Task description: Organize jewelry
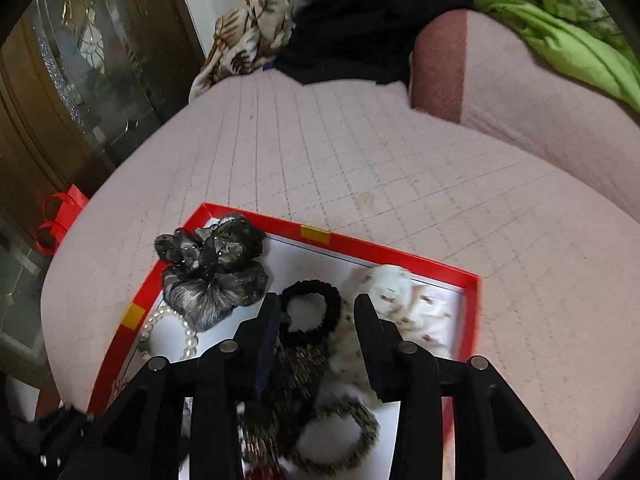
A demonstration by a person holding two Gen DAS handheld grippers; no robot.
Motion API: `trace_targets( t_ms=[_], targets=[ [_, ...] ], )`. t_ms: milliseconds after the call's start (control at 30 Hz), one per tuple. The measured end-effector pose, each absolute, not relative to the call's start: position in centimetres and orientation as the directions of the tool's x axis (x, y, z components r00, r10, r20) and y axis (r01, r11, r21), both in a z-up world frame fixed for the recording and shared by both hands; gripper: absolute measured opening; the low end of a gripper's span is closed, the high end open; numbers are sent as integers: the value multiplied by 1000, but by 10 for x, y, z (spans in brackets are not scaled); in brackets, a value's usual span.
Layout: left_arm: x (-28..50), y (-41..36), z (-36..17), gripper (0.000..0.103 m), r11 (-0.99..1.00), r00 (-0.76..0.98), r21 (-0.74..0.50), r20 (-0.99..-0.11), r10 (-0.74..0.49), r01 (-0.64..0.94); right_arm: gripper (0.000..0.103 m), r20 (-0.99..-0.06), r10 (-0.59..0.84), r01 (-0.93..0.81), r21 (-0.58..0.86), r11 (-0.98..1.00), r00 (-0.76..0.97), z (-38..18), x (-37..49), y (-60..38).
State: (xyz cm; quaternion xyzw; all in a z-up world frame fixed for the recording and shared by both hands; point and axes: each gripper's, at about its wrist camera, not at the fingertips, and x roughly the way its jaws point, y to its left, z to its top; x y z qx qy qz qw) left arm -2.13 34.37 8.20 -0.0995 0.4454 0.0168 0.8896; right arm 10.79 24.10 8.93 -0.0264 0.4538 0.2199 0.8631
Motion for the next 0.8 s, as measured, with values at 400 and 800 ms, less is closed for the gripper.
trace_targets(
  t_ms=[400, 800],
  targets=[
    [-56, 307, 118, 77, 972, 787, 13, -585, 197, -233, 59, -779, 240, -266, 97, 959, 580, 113, 13, 128],
    [-131, 245, 163, 102, 961, 829, 45, -496, 259, -273, 65, -766, 140, -202, 13, 979, 627, 111, -76, 59]
  ],
)
